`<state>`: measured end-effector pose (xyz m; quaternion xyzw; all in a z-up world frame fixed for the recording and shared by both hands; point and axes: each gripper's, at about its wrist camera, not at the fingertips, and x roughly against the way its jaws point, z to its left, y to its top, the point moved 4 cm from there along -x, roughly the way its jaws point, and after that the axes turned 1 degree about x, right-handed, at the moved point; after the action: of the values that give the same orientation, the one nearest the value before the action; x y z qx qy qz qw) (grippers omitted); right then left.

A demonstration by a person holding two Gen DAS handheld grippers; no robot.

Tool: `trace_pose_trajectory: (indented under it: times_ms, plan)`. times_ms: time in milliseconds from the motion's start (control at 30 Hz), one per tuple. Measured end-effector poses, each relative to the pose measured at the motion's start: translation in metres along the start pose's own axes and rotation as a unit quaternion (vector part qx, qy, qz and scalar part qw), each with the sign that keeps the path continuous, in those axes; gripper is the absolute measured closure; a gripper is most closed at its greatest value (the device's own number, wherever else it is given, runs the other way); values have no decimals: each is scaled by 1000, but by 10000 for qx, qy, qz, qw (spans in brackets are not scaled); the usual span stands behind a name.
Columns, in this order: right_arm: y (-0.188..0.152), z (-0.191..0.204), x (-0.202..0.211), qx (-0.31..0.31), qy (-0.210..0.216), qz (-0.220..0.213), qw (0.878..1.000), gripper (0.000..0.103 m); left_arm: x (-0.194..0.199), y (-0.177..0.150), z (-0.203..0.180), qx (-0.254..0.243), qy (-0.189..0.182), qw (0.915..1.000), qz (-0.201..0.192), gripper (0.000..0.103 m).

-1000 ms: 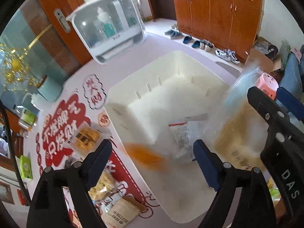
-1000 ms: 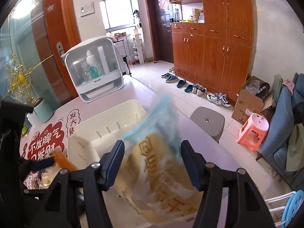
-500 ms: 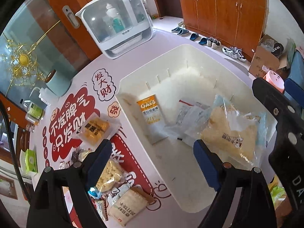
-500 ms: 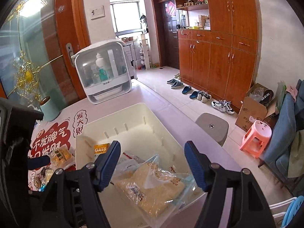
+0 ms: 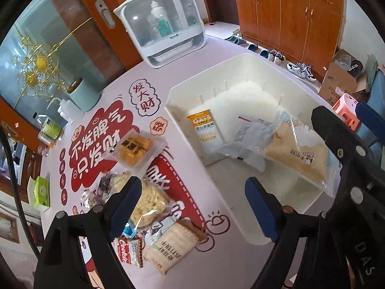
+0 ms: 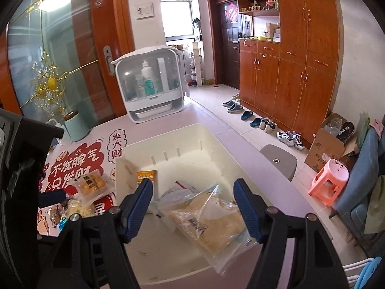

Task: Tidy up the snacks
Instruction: 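Move both open tools back over the snack pile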

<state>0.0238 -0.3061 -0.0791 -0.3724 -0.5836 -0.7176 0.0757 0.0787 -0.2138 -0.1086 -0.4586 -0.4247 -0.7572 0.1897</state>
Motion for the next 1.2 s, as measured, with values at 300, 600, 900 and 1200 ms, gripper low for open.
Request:
trace_pose_trajectory:
  times_ms: [300,600,900,1200]
  plan:
    - [-5,32,16,160,123,-70,9998,32,12,-25,43,296,99,9995,-15,16]
    - [-14,89,33,489,458,-9,9978,33,21,-63,122,844,366,9958,-6,16]
    - [-17,126,30,492,852,392,9944,33,20,-118,229,1679,787,9826,140,16]
    - [-17,170,9,666,1047,838,9887,33,-3,-155,310,2284,880,9689,362,16]
